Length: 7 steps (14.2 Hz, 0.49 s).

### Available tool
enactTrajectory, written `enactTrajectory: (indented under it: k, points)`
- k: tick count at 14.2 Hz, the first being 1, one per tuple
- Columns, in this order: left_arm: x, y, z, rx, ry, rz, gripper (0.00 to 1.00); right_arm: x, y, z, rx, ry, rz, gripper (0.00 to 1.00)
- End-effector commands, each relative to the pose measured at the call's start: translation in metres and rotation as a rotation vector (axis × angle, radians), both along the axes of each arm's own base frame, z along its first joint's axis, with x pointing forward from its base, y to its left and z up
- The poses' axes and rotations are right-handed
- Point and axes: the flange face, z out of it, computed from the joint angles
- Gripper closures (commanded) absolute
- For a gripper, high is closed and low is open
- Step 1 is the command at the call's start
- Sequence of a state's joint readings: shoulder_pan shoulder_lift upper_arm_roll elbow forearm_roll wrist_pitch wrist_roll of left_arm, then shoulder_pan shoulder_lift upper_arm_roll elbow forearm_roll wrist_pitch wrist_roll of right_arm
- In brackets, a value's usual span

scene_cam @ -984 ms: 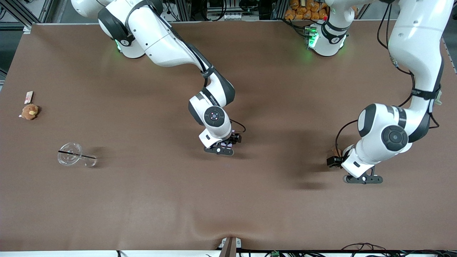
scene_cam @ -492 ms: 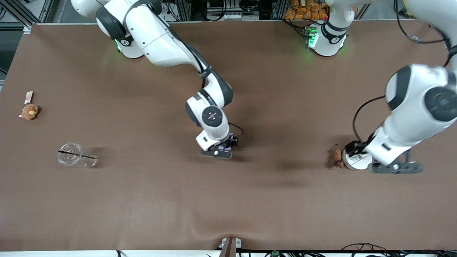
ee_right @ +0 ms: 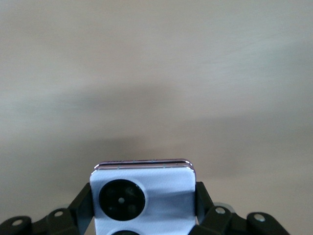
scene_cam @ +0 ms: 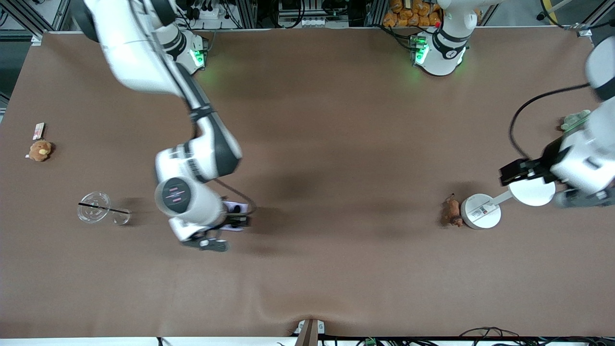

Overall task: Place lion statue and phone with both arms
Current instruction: 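Lift the phone with the right gripper while the left gripper withdraws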

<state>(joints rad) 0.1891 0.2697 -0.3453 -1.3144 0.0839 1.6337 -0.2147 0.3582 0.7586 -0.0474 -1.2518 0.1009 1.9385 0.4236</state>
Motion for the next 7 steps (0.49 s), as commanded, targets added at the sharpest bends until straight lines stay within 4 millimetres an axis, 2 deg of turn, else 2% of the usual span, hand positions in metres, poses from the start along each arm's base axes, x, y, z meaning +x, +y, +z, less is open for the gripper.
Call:
enactTrajectory:
  k: [1,2,3,4,5,7]
  points:
    - [-0.045,-0.004,0.046,0.02,-0.023,-0.019,0.0,0.006,-0.081,-0.001,0.022,0.089,0.078,0.79]
    - [-0.059,0.001,0.057,0.031,-0.018,-0.006,0.0,0.011,-0.119,-0.004,0.033,0.104,0.105,0.8]
    - [-0.071,-0.004,0.063,0.041,-0.006,-0.02,0.0,0.013,-0.152,-0.01,0.045,0.119,0.138,0.8]
    - [-0.08,0.001,0.069,0.046,0.005,-0.017,0.0,0.011,-0.178,-0.019,0.055,0.137,0.161,0.81]
    - [-0.088,0.006,0.072,0.029,0.018,-0.014,0.0,0.007,-0.196,-0.03,0.055,0.156,0.167,0.82]
    - [-0.102,0.019,0.073,0.007,0.031,-0.015,0.0,0.003,-0.205,-0.041,0.017,0.179,0.178,0.82]
